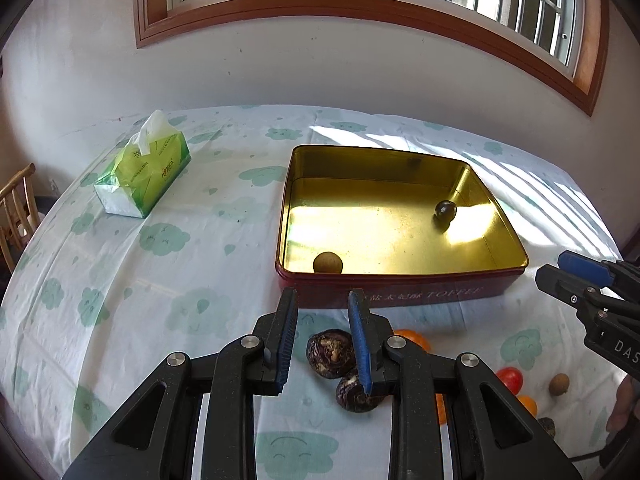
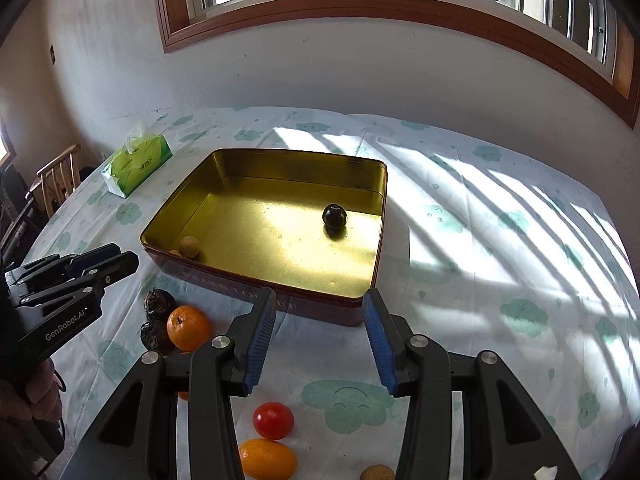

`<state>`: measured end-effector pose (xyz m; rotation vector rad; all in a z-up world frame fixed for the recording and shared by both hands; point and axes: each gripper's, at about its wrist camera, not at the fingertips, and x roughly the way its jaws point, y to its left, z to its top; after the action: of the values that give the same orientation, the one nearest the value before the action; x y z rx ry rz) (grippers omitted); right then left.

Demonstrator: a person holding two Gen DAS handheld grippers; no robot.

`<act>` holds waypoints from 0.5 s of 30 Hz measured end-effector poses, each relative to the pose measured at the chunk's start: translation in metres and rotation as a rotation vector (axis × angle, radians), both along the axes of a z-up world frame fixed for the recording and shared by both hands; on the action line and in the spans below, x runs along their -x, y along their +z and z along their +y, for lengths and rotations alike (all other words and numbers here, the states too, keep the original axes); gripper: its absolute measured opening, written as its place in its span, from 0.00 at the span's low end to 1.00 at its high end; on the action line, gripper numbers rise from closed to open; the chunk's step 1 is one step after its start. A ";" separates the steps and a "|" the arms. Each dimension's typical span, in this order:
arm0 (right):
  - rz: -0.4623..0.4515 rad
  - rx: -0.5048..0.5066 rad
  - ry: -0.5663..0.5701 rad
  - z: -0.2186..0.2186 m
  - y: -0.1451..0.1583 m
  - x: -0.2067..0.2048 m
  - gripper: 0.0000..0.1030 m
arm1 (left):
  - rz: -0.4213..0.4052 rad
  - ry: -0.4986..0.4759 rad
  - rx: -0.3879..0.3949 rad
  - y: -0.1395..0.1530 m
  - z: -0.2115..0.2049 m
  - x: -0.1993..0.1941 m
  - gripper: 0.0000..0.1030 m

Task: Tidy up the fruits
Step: 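Open both grippers to drop the longan and plum in the tin, then withdraw both grippers from the tin back toward the fruits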

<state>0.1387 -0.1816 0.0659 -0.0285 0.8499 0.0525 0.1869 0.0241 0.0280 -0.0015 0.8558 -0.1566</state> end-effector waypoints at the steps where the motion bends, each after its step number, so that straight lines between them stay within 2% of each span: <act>1: -0.002 -0.002 -0.001 -0.001 0.001 0.006 0.42 | 0.001 0.003 0.002 0.000 0.002 0.005 0.27; 15: 0.031 -0.003 -0.067 -0.032 -0.015 0.084 0.42 | 0.045 0.041 -0.016 -0.030 0.018 0.087 0.27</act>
<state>0.0549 -0.2137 0.0505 0.0039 0.8815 -0.0087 0.1000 0.0425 -0.0017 -0.0078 0.9017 -0.1118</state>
